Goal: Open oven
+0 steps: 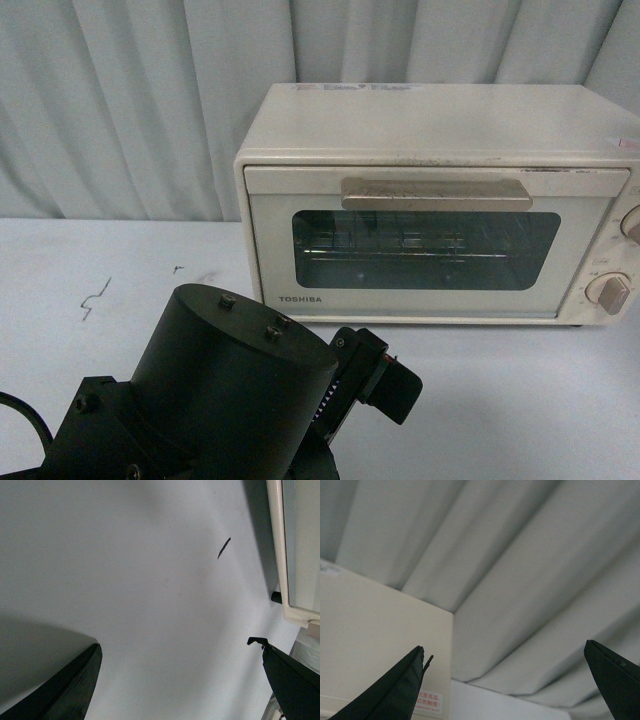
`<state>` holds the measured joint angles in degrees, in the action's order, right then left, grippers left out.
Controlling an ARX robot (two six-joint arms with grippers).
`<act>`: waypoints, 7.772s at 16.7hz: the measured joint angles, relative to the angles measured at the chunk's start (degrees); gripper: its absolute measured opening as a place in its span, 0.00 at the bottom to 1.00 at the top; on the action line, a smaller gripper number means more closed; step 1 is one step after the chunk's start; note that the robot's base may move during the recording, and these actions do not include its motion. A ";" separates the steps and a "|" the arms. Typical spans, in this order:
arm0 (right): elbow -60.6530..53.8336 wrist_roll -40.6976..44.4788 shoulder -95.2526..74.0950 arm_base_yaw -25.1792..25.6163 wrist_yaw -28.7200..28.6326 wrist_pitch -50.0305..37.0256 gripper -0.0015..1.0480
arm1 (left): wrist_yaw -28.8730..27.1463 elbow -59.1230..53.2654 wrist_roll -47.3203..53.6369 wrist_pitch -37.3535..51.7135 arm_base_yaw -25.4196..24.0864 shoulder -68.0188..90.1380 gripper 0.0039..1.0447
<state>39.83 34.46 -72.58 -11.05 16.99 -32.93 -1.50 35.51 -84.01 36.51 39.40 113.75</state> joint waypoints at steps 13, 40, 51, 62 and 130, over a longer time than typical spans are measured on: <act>6.47 42.21 -11.98 -6.73 -15.26 10.14 0.02 | -0.04 0.02 0.00 0.00 0.00 0.00 0.94; 5.92 36.02 -19.85 -7.65 -21.81 16.22 0.02 | -0.04 0.04 0.00 -0.02 0.00 0.00 0.94; 4.26 24.37 -15.65 -8.17 -26.60 26.08 0.02 | -0.04 0.04 0.00 -0.04 0.00 0.00 0.94; 8.57 12.31 -8.87 -10.38 -36.22 45.09 0.02 | -0.02 0.07 0.00 -0.04 0.00 0.00 0.94; -39.21 -33.62 72.43 11.06 -16.98 33.16 0.94 | 7.98 -8.90 0.48 21.49 -2.12 -1.68 0.94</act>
<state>0.62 0.84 -0.14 0.01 0.01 0.23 6.48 26.61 -83.53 58.00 37.28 112.07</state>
